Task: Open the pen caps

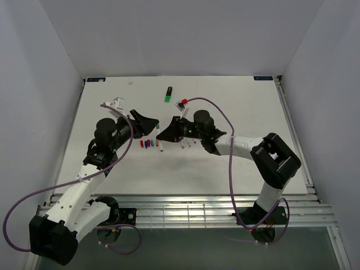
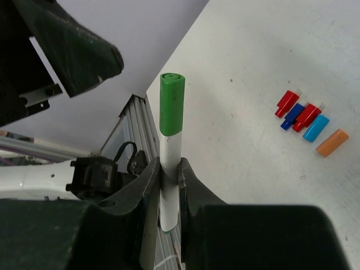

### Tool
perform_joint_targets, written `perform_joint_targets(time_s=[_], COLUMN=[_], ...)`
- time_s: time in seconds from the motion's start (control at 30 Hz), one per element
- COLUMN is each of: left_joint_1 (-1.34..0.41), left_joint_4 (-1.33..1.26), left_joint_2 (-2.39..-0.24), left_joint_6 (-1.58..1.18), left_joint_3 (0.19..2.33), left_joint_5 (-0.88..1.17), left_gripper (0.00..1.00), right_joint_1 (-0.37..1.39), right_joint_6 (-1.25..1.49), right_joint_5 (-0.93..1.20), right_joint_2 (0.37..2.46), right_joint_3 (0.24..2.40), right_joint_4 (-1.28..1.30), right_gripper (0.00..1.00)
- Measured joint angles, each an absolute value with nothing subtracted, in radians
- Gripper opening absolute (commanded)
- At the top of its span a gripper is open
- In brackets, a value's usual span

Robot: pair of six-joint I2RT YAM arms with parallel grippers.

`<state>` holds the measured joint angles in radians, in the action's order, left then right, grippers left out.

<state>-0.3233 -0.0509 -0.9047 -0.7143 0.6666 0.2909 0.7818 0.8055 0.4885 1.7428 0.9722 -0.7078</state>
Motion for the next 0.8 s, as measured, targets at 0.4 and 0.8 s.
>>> perform_joint_targets(time_s=[0.4, 0.8], left_joint_1=[-0.323, -0.325], left_joint_4=[-0.062, -0.12], left_joint_2=[-0.98, -0.994], left_joint_6=[-0.702, -0.731], left_joint_3=[0.659, 0.636], left_joint_5=[0.359, 0.426], left_gripper=[0.51, 0.0], right_joint_1=[0.782, 0.781], right_joint_6=[0.779, 0.825], right_joint_5=[0.648, 0.685], right_joint_2=[1.711, 1.711], right_joint_3=[0.967, 0.952], right_joint_4=[-0.721, -0.781], right_gripper=[0.08, 0.08])
